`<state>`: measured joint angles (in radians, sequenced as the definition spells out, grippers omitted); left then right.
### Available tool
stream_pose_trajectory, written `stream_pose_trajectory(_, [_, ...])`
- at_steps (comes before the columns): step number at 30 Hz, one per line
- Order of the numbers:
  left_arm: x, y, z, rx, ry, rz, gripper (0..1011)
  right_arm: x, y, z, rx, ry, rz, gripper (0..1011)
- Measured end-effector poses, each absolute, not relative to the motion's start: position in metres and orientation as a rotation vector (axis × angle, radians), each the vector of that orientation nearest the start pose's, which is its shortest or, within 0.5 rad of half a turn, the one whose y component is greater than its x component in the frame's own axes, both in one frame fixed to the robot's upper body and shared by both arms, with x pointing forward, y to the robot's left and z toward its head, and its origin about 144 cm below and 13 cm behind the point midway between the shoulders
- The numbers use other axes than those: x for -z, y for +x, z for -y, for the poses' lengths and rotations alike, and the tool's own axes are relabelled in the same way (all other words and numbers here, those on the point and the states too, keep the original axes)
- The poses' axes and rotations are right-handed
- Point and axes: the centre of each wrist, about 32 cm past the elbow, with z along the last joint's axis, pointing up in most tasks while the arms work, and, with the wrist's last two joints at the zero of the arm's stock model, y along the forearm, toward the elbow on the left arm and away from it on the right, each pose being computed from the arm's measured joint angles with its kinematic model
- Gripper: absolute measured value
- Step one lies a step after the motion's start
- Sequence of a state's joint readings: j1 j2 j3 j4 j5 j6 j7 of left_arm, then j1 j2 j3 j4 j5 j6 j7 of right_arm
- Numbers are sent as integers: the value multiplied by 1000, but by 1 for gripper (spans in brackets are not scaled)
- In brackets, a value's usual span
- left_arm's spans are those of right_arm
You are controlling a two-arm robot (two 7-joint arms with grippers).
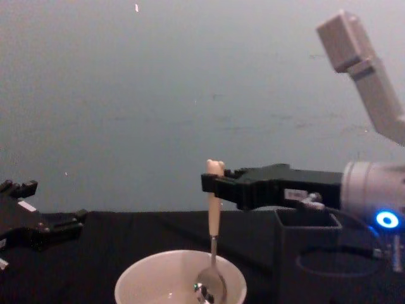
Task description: Pick up the stirring spoon with one hand, stir inside the cup, then place it back in its original position.
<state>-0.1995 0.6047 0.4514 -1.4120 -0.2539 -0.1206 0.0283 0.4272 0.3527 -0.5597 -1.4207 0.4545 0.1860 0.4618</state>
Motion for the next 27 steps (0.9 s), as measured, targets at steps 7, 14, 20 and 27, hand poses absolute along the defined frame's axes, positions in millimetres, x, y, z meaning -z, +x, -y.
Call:
stream_pose_trajectory(7, [-1140, 489, -310, -1248, 304, 285, 1002, -1203, 527, 201, 618, -140, -71, 211])
stream_pose_trajectory(14, [-1140, 489, -310, -1248, 304, 285, 1001, -1199, 513, 202, 566, -153, -89, 212])
stream_pose_trajectory(20, [-1140, 489, -310, -1248, 304, 285, 1001, -1198, 507, 195, 529, -154, -94, 211])
stream_pose_trajectory(27, [-1140, 489, -310, -1248, 304, 285, 1001, -1198, 505, 179, 506, -141, -98, 212])
